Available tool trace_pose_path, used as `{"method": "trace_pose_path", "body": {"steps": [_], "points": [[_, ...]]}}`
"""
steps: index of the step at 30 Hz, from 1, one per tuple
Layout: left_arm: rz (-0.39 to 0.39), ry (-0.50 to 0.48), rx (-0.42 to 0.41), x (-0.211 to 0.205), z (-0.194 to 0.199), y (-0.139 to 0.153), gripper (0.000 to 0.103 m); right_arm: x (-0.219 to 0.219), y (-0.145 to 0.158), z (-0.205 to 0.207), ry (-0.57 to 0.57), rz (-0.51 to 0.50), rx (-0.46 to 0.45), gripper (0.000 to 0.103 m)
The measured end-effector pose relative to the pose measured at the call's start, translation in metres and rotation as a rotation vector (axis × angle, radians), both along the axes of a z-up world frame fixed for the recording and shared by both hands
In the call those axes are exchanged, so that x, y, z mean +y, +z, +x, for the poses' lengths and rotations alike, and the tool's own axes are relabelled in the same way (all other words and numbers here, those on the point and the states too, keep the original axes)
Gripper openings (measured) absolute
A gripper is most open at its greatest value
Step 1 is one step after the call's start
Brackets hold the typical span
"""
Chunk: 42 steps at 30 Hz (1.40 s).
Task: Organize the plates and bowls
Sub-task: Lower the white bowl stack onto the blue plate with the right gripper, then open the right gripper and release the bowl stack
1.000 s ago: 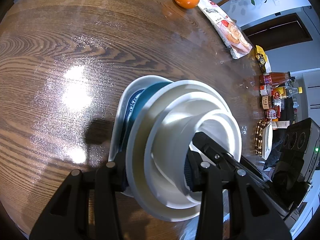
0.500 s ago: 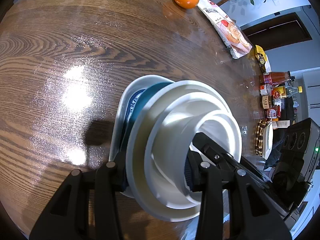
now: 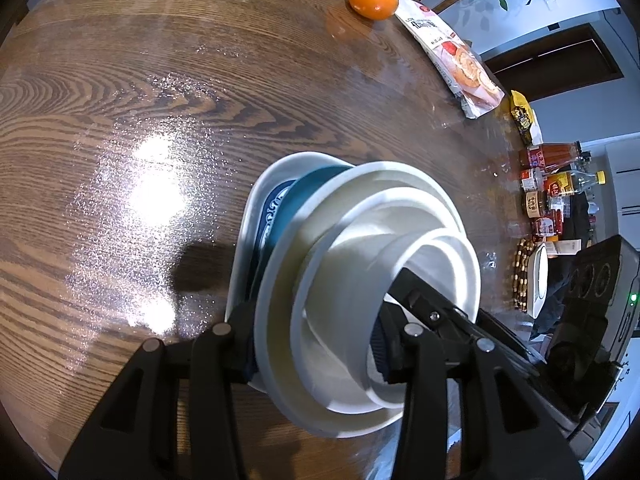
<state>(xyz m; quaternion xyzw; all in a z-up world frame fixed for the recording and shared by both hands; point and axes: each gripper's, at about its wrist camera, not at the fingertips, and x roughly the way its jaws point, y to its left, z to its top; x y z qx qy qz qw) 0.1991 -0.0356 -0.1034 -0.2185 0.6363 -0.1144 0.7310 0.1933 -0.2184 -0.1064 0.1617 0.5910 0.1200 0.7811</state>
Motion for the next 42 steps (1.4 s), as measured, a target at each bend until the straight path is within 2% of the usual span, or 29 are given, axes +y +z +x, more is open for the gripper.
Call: {"method": "trace_pose_path", "body": {"steps": [12, 21, 24, 26, 34, 42], "points": [[-0.019, -0.002, -0.004, 0.001, -0.003, 0.006, 0.043, -0.001, 0.004, -0.003, -0.001, 0.002, -0.008, 0.046], [-0.022, -0.001, -0.021, 0.003, -0.005, 0.013, 0.048, -0.001, 0.012, -0.005, -0.005, -0.001, -0.034, 0.051], [-0.015, 0.003, -0.036, 0.006, -0.007, 0.018, 0.052, -0.002, 0.016, -0.006, -0.011, -0.016, -0.049, 0.056], [-0.009, 0.01, -0.057, 0.008, -0.009, 0.022, 0.057, -0.004, 0.02, -0.007, -0.022, -0.039, -0.071, 0.064], [0.004, 0.01, -0.083, 0.009, -0.012, 0.031, 0.059, -0.004, 0.027, -0.011, -0.017, -0.027, -0.093, 0.064], [0.032, 0.026, -0.153, 0.016, -0.021, 0.048, 0.069, -0.007, 0.04, -0.018, -0.032, -0.048, -0.142, 0.064]]}}
